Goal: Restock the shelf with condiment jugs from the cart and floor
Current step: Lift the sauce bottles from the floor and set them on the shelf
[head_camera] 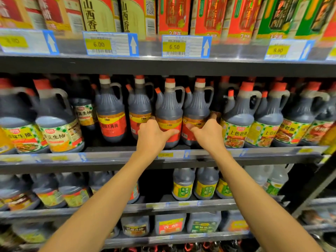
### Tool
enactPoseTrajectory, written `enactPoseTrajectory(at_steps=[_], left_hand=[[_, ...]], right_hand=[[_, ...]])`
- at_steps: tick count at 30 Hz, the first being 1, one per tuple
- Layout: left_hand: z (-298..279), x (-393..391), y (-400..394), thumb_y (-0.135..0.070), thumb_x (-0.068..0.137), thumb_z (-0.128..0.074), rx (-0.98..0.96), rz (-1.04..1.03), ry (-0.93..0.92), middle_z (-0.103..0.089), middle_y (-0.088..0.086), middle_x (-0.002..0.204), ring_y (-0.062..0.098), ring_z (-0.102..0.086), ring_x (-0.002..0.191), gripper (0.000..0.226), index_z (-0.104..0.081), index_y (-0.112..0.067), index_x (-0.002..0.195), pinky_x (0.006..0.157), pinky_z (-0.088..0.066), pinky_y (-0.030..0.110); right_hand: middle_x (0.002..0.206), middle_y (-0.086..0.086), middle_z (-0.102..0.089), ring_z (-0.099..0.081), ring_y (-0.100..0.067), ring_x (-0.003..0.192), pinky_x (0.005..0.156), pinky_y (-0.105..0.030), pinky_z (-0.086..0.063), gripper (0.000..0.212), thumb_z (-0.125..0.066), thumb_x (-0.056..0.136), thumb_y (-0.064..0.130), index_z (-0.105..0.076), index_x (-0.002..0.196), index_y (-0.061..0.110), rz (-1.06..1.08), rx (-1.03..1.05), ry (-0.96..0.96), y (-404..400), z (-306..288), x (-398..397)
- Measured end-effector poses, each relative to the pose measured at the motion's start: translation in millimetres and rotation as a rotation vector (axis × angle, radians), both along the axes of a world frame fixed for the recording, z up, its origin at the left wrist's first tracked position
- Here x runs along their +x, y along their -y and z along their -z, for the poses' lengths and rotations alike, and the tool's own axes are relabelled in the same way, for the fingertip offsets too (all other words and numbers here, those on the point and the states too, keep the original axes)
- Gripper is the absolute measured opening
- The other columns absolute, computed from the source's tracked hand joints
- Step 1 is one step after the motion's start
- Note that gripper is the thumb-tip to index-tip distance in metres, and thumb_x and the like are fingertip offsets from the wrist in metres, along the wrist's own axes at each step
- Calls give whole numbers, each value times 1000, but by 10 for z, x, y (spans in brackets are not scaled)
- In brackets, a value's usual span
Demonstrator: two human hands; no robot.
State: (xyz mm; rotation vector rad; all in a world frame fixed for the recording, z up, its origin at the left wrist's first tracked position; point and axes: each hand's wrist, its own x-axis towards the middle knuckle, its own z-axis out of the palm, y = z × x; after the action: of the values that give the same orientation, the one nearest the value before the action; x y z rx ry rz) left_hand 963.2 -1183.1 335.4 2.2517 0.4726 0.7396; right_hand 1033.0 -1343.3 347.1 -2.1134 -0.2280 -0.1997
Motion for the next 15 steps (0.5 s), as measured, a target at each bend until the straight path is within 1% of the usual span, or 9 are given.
enactPoseTrajectory(at_steps=[2,5,8,9,13,15], left_hand=[[23,46,12,-63,68,-81,-19,-1,13,-61,7,75,28,-60,79,61,-54,-13,88,64,-47,40],[26,82,31,-57,69,-84,-63,6,37,-65,5,79,29,-65,85,55,-60,-14,94,69,-48,36],[15,140,15,-54,68,-86,-106,28,53,-72,6,101,28,-66,99,63,-64,-10,108,83,-54,40],[15,153,9,-53,68,-86,-122,32,51,-72,6,104,28,-66,101,64,-64,-10,110,85,-55,41],[31,206,-17,-52,67,-87,-141,35,40,-70,7,109,30,-65,105,66,-63,-10,113,90,-54,45],[31,232,-20,-49,69,-87,-142,34,35,-70,8,109,29,-65,103,64,-62,-9,112,86,-54,40]], right_hand=[[131,-18,-61,-60,-39,116,81,-34,-46,81,-75,87,35,-29,147,6,-6,10,-17,-5,-13,27],[132,-20,-61,-60,-38,116,79,-30,-42,80,-73,89,27,-27,150,4,-7,8,-23,-6,-19,61],[133,-20,-60,-59,-39,118,80,-29,-42,79,-73,89,25,-28,149,4,-7,15,-16,-10,-13,91],[133,-21,-60,-59,-39,119,80,-29,-41,78,-73,89,25,-29,148,3,-6,12,-12,-9,-10,96],[134,-21,-60,-58,-39,121,81,-29,-40,76,-74,88,26,-32,147,3,-1,5,0,-10,5,116],[134,-20,-60,-58,-39,121,81,-28,-40,78,-74,89,27,-31,149,4,-2,9,-7,-11,9,124]])
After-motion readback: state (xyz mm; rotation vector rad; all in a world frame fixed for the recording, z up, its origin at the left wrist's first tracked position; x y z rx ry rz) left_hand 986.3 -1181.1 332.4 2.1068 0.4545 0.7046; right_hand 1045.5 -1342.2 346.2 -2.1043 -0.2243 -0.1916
